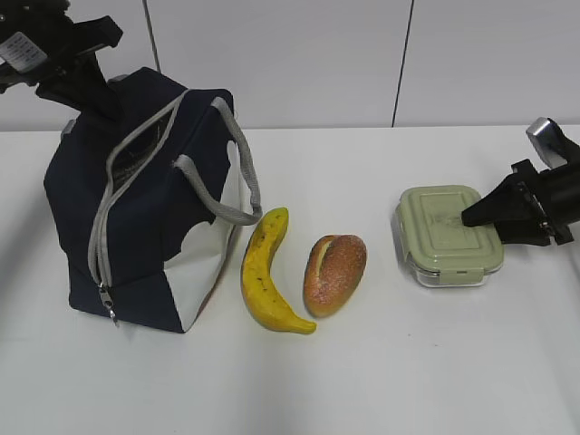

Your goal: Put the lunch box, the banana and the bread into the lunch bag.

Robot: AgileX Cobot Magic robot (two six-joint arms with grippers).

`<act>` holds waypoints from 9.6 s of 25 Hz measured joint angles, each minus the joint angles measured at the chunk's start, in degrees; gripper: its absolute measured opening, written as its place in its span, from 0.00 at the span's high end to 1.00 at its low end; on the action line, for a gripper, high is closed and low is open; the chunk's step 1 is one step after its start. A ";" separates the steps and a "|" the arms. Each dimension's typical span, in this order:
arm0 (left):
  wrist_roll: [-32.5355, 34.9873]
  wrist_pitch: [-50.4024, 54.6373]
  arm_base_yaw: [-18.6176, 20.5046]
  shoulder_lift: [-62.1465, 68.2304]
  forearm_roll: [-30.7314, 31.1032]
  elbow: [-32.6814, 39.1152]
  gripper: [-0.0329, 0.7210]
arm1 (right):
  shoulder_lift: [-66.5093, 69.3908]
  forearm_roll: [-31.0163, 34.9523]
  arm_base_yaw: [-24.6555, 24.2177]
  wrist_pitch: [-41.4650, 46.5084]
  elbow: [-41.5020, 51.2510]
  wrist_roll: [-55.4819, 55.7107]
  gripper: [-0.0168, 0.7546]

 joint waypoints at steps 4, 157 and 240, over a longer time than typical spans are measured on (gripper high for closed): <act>0.00 0.00 0.00 0.00 0.00 0.00 0.96 | -0.89 -0.09 0.00 -0.70 0.00 0.81 0.49; -0.41 -0.17 -0.12 0.65 -2.42 0.00 0.96 | -15.30 -51.04 56.94 -27.45 -1.85 69.42 0.31; -0.41 -0.12 -0.12 0.65 -2.40 0.00 0.96 | -19.73 -88.81 62.27 -12.96 -2.29 92.78 0.56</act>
